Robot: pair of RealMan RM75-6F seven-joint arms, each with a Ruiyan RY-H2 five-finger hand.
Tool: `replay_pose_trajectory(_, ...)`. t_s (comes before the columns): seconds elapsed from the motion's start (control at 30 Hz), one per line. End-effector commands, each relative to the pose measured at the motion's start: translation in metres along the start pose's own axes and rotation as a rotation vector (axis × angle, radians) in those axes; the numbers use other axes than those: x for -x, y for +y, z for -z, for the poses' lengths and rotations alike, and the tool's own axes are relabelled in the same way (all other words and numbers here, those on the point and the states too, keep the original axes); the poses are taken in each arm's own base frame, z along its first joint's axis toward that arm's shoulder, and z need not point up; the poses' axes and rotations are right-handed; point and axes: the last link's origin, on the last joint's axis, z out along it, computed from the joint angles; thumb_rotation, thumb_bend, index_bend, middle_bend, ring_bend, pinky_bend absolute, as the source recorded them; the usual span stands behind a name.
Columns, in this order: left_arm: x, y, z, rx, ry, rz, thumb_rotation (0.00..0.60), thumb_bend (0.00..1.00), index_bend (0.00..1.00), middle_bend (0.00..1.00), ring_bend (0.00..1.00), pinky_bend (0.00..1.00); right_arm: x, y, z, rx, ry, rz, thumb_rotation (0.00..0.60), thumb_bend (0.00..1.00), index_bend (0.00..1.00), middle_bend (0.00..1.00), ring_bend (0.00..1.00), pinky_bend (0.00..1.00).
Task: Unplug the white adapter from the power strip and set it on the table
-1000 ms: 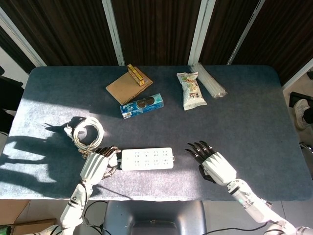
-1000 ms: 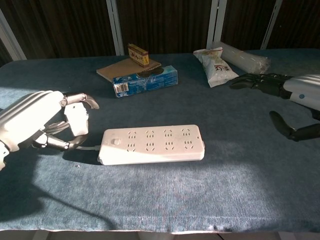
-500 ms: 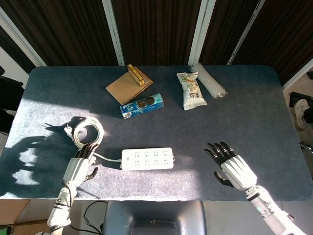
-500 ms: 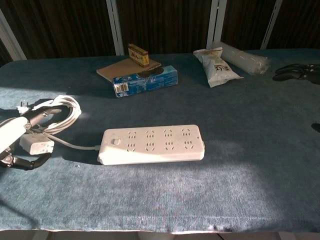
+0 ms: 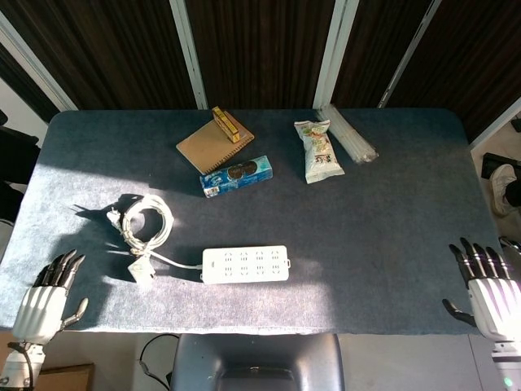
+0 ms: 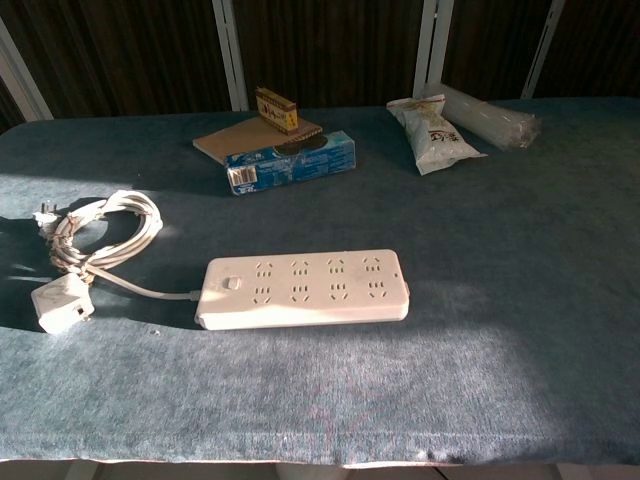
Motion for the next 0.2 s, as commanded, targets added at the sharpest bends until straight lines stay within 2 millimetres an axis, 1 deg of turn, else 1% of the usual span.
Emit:
replay_pose_trajectory(0.03, -0.0102, -0.0043, 0.0123, 0.023, 0.029, 0.031, 0.600, 0.37, 0.00, 0.00, 0.00, 0.14, -0.0101, 0.0229, 0.0161, 0.075, 0.106, -0.070, 0.600, 0.29, 0.00, 0.01, 0.00, 0.00)
replay_pose_trajectory(0.1, -0.0106, -0.0045, 0.0108, 0.058, 0.049, 0.045, 0.600, 0.37, 0.00, 0.00, 0.00, 0.14, -0.0097, 0.0263, 0.0183, 0.081, 0.109, -0.074, 0.600, 0.30, 0.00, 0.01, 0.00, 0.00)
replay_pose_trajectory(0.2, -0.0081, -0.0042, 0.0085, 0.081, 0.075, 0.040, 0.600, 0.37, 0.00, 0.00, 0.00, 0.13, -0.0046, 0.0254, 0.0162, 0.071, 0.068, -0.062, 0.600, 0.29, 0.00, 0.01, 0.00, 0.00)
